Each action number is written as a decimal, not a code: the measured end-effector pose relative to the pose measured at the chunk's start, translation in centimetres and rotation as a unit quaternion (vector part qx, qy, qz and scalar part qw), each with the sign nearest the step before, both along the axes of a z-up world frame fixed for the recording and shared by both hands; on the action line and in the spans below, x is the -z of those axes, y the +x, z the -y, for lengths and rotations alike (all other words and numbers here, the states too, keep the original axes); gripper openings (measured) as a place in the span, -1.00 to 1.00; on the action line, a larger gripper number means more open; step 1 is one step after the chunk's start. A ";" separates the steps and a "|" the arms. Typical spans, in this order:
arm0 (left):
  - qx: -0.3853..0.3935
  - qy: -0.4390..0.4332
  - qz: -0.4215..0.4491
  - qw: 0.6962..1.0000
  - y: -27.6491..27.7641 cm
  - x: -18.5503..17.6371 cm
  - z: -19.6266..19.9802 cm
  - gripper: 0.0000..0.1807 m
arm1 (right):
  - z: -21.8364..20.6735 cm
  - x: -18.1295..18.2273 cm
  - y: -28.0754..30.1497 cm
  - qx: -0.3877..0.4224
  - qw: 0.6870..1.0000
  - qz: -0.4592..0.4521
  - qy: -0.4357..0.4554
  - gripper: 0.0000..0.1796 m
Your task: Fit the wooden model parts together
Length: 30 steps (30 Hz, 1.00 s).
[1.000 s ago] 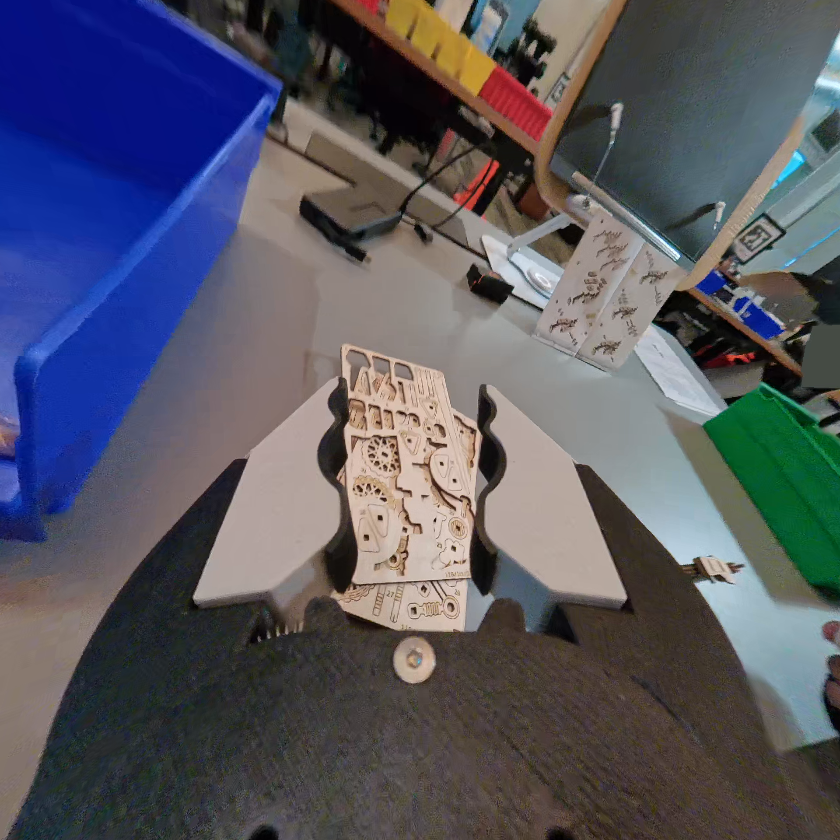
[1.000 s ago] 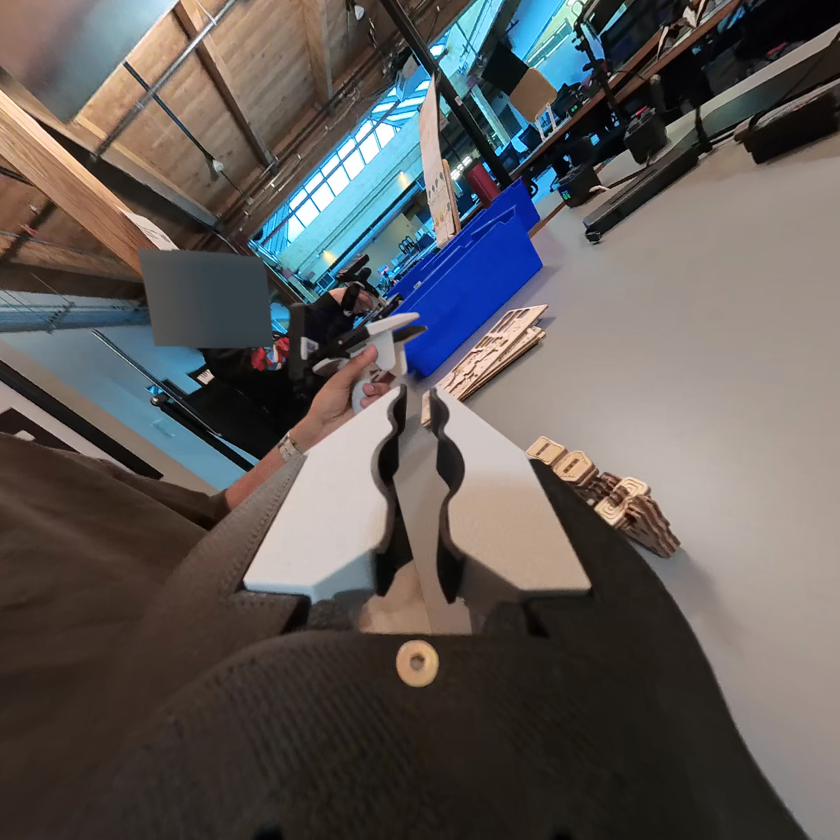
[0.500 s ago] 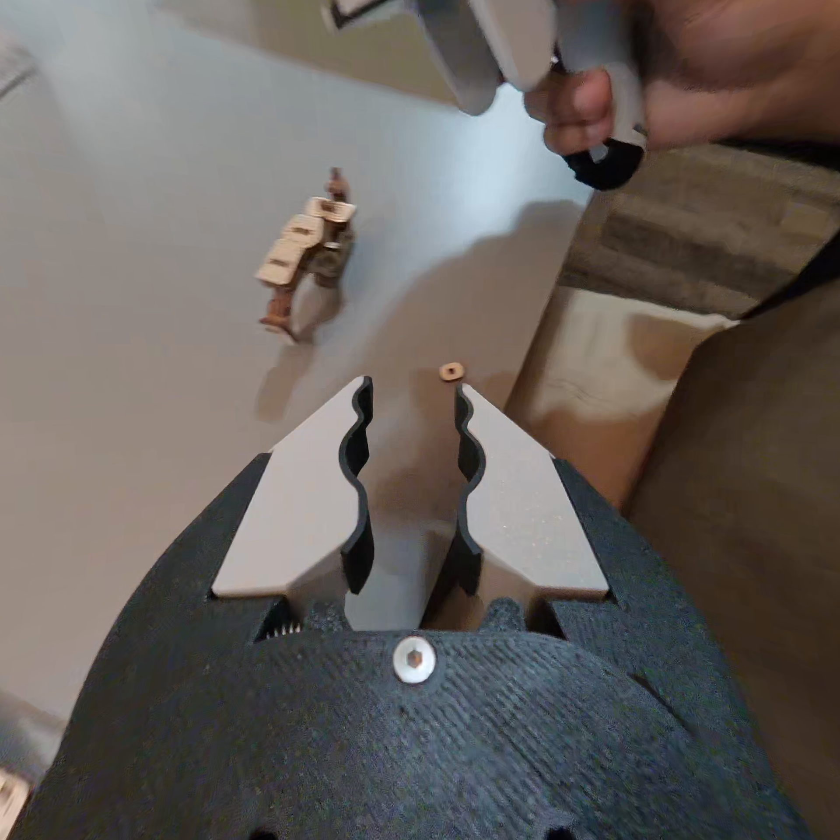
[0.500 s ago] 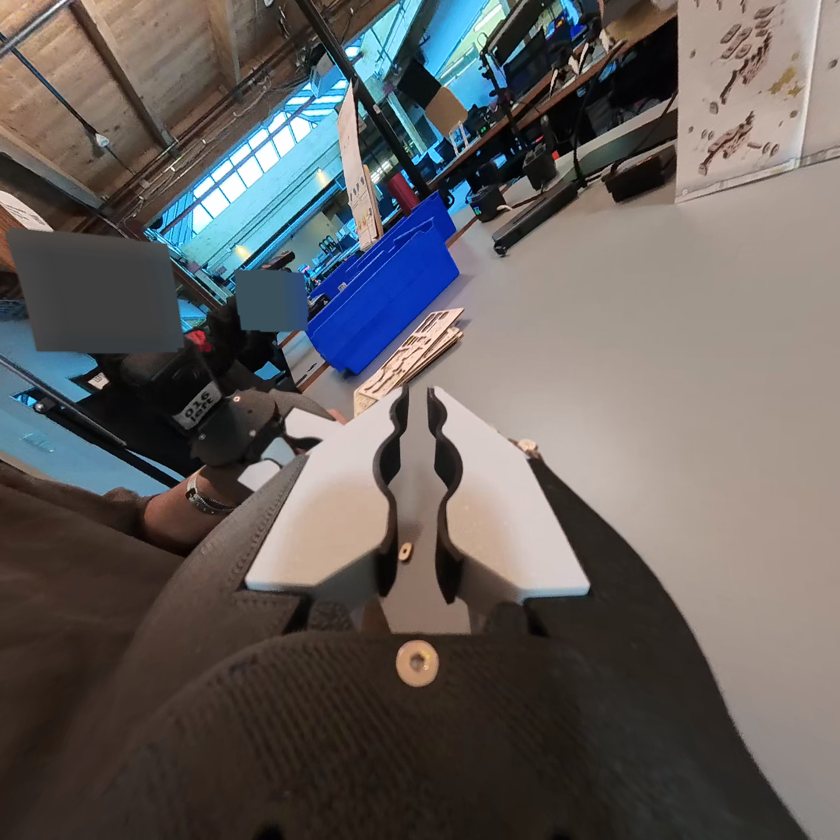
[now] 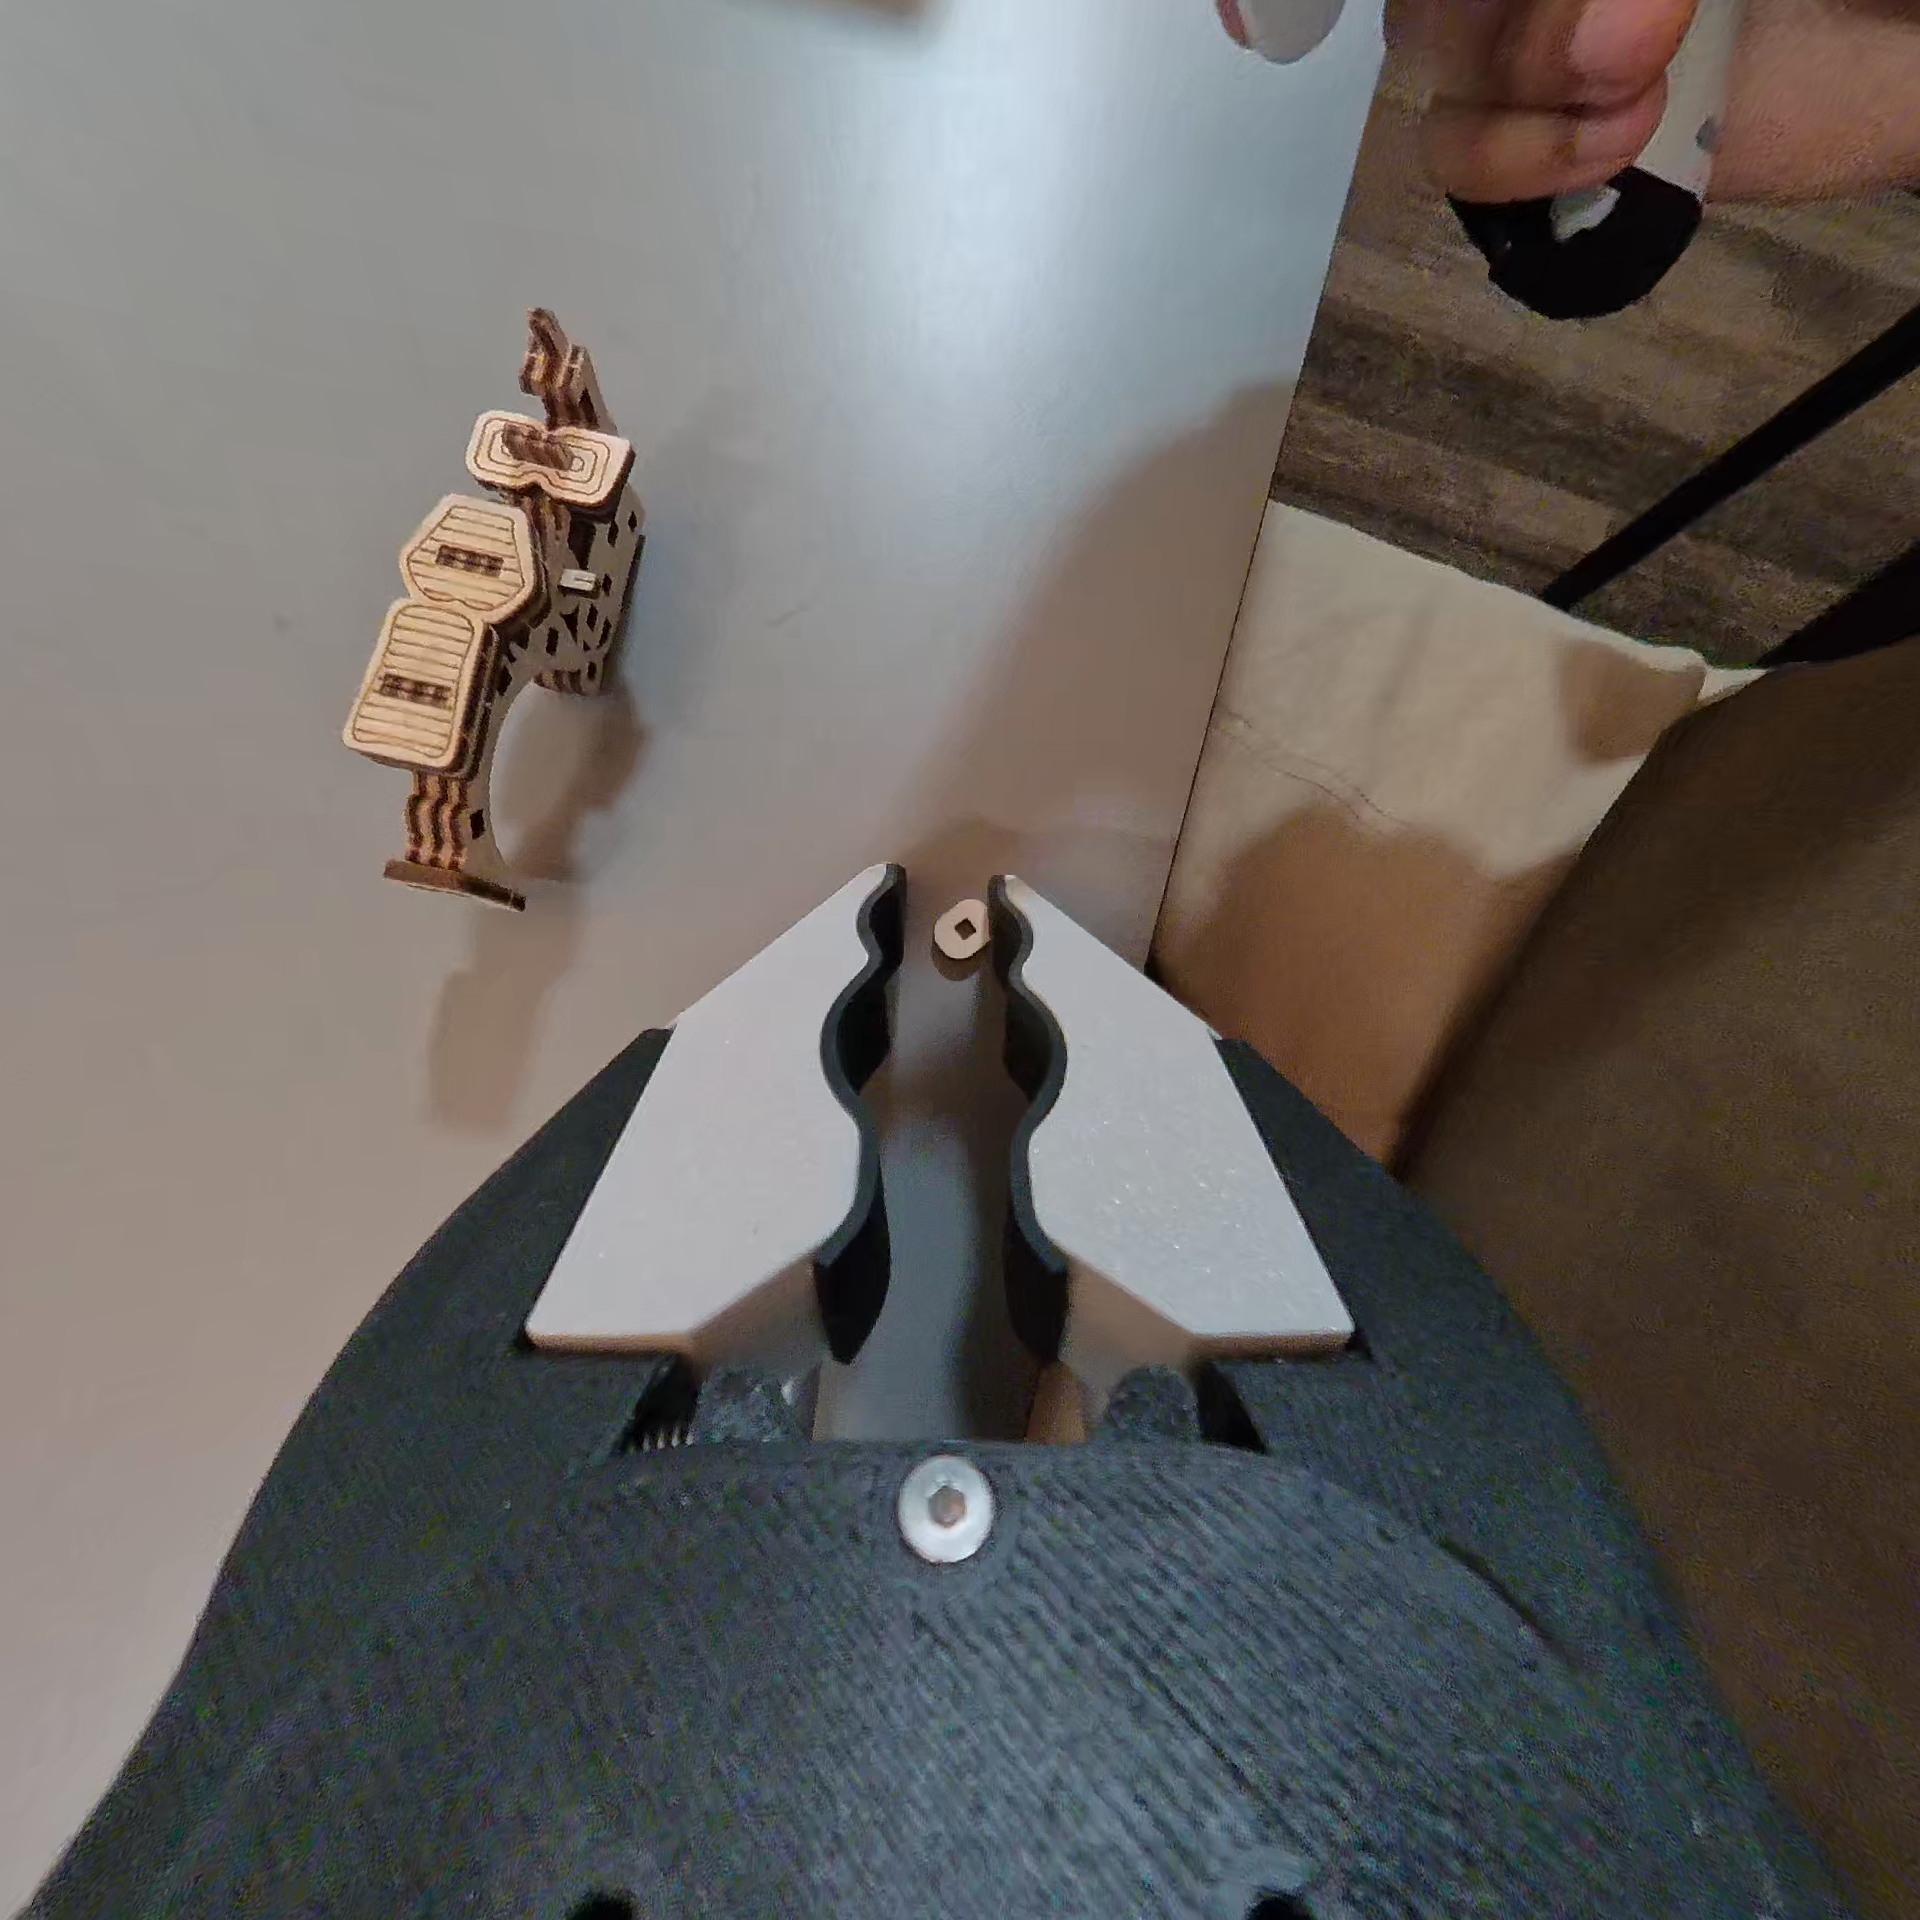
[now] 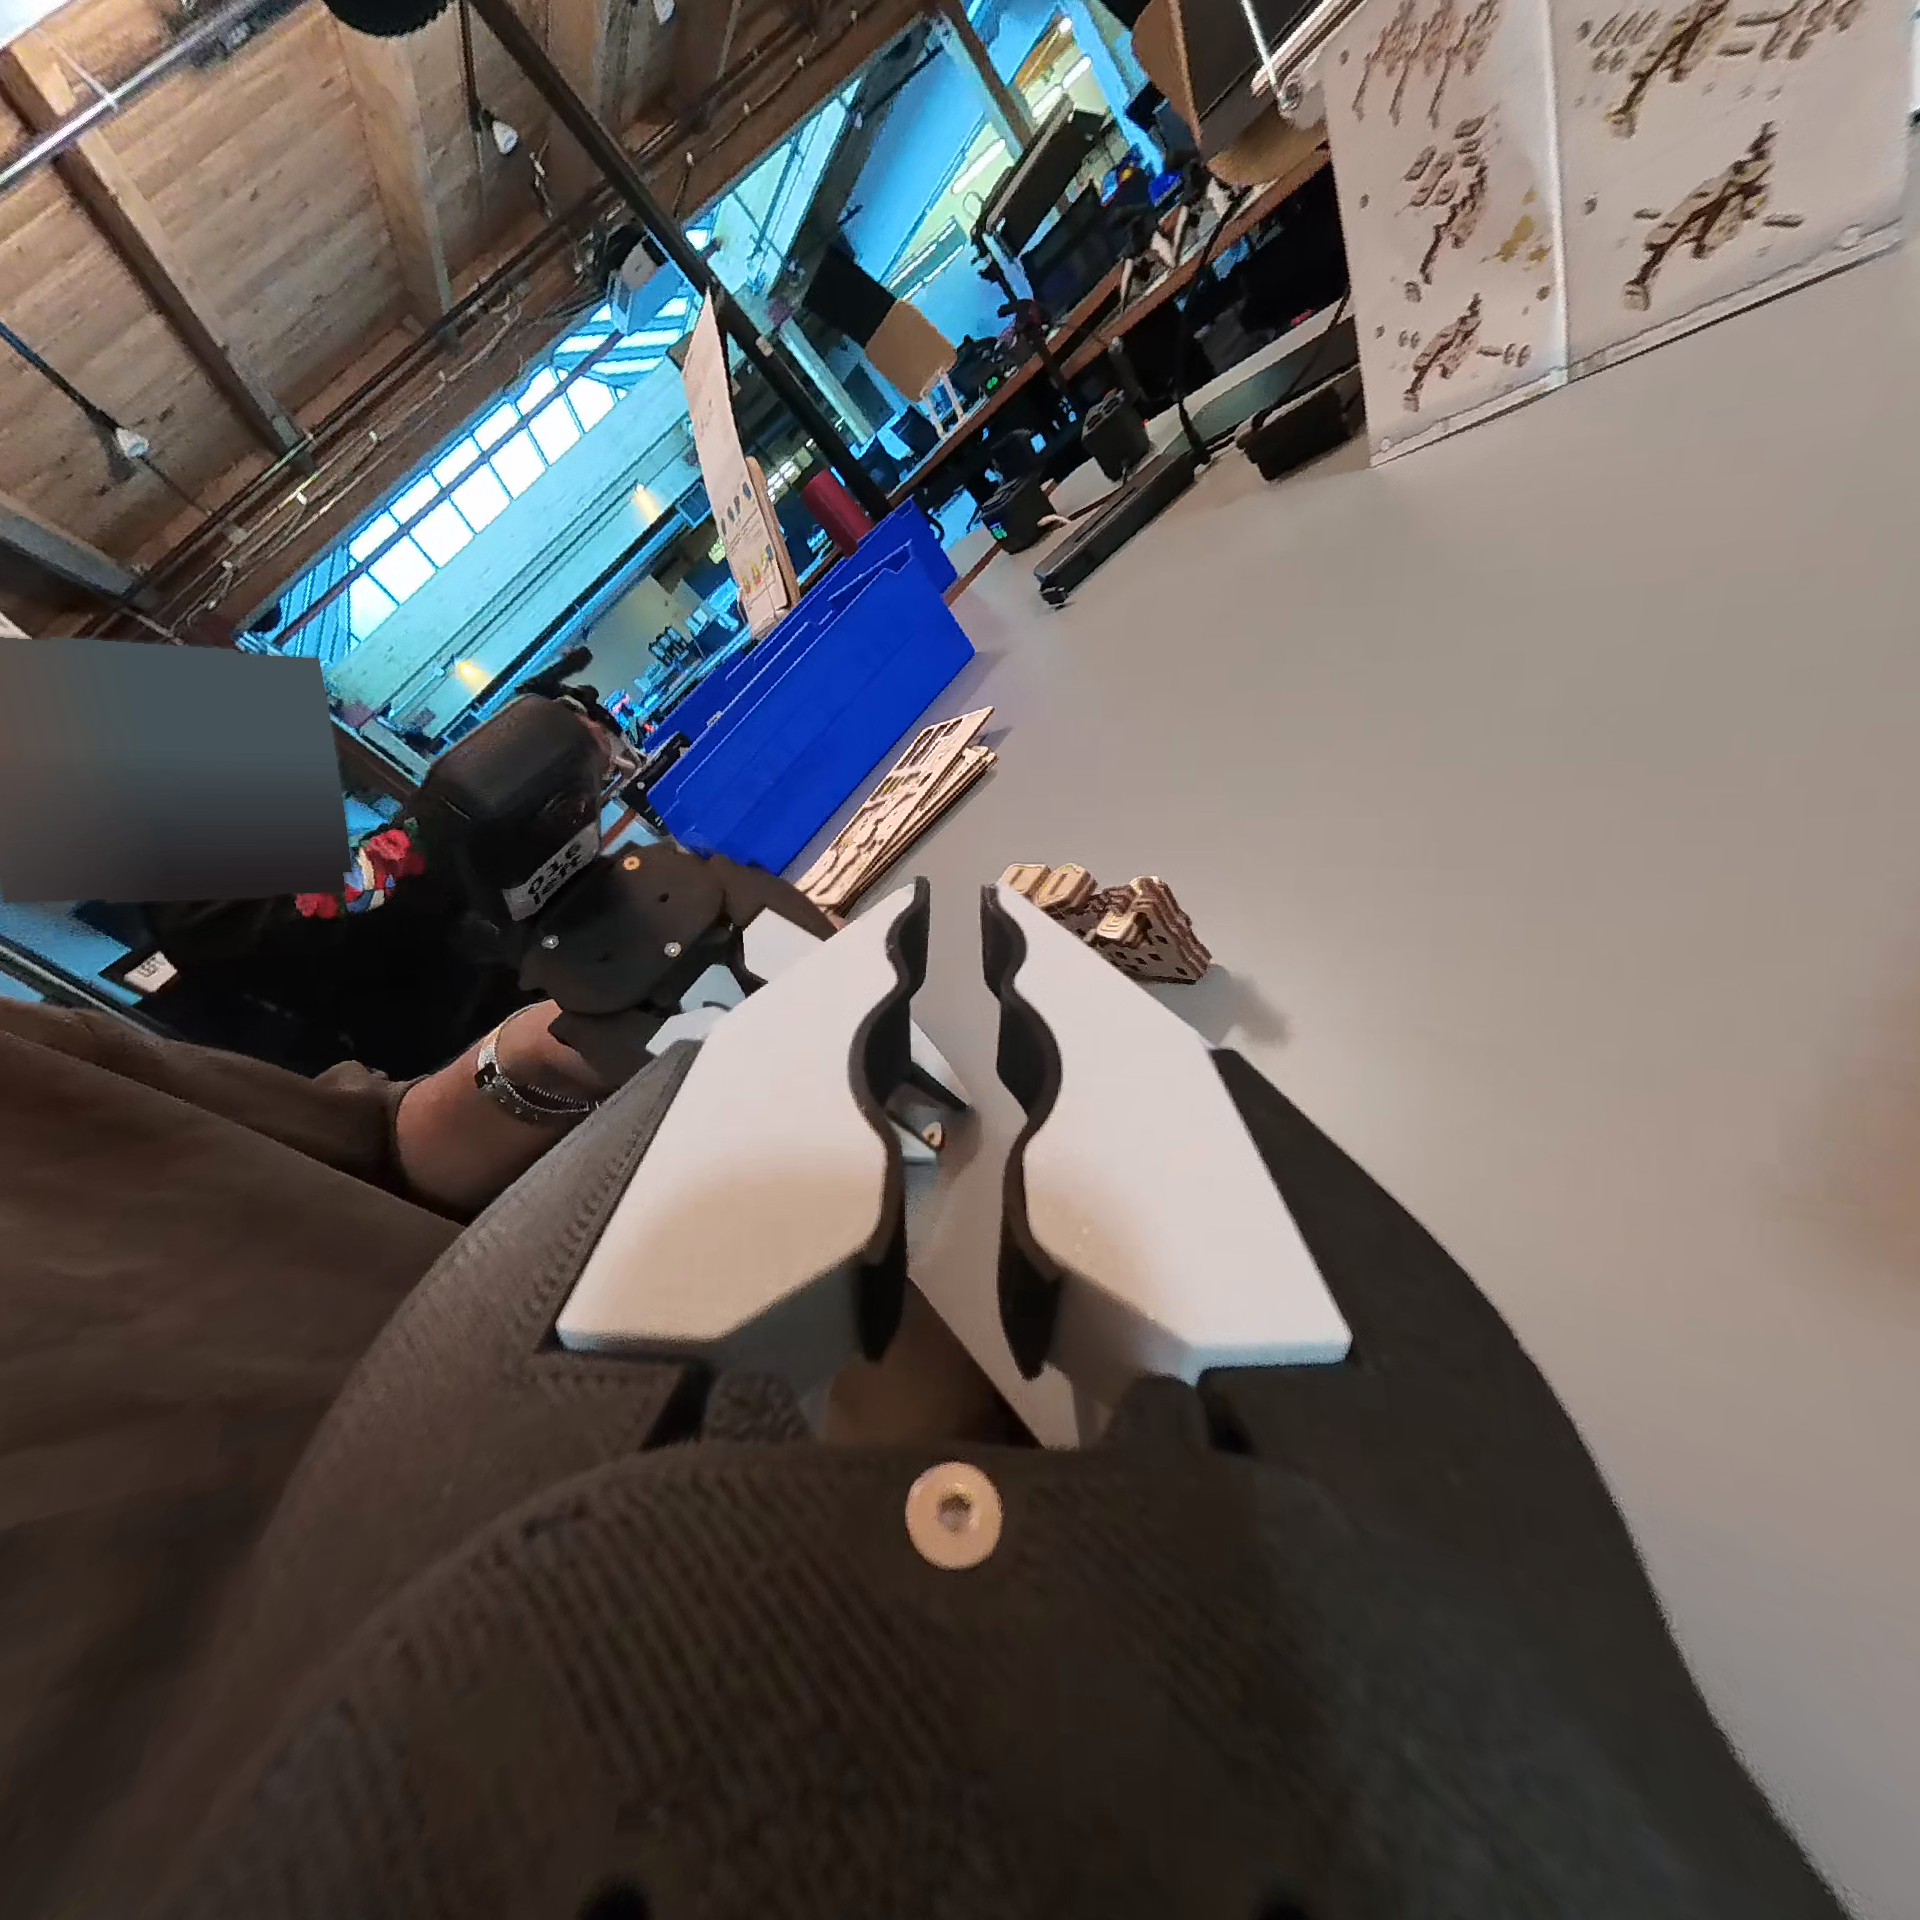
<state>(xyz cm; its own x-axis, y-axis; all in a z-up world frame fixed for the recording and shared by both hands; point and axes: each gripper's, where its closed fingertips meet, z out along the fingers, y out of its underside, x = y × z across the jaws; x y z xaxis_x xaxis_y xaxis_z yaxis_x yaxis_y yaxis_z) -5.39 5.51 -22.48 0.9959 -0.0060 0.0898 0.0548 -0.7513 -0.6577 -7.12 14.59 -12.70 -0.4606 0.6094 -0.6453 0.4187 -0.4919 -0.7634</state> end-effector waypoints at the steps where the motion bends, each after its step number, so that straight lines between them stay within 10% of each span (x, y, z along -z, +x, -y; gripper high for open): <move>1: 0.008 -0.004 0.003 1.000 0.1 -0.1 0.0 -0.84 | -0.2 0.0 0.1 0.004 1.000 0.000 -0.002 -0.91; 17: 0.021 0.016 0.019 0.999 0.0 -0.8 0.7 -0.90 | 0.3 0.2 -0.1 -0.011 1.000 0.008 -0.021 -0.90; 30: -0.066 0.312 0.188 0.929 -1.8 -9.8 0.2 -0.90 | 3.3 -0.2 -0.7 -0.063 0.998 -0.015 0.021 -0.90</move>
<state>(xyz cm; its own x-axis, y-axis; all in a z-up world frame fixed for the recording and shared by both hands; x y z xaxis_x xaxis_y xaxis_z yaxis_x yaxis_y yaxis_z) -7.15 5.32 -12.64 0.8907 -0.0549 0.4514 0.4331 -0.2000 -0.8789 -7.78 11.27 -12.46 -0.5538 0.5719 -0.6051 0.4510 -0.4049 -0.7954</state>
